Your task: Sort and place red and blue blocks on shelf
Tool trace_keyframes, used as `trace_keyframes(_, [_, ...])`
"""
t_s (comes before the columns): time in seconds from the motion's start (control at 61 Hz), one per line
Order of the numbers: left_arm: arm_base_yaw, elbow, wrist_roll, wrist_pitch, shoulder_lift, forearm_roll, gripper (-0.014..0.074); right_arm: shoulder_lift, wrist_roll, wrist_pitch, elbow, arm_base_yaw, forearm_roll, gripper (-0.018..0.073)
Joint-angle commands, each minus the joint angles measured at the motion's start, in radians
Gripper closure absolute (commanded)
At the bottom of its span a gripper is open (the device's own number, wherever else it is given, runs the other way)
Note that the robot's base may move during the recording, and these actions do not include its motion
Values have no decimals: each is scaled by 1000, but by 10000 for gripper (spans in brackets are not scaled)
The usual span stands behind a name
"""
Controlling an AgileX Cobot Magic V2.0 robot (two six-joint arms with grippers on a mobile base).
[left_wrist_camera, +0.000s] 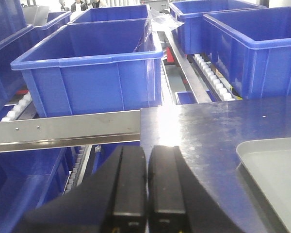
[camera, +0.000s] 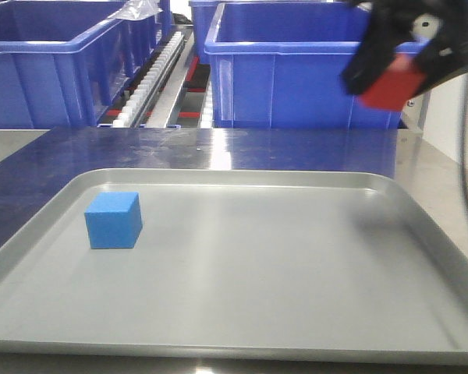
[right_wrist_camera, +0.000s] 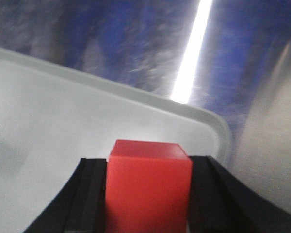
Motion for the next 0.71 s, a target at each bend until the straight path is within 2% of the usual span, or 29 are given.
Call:
trace_keyframes(0.0, [-4, 42, -5, -82, -17, -2, 473, -85, -9, -85, 10, -55, -12, 510])
trace_keyframes(0.426, [-4, 42, -5, -82, -17, -2, 473, -397, -10, -165, 245, -316, -60, 510])
trace_keyframes(0.689, [-4, 42, -5, -82, -17, -2, 473, -581, -10, -219, 408, -420, -60, 510])
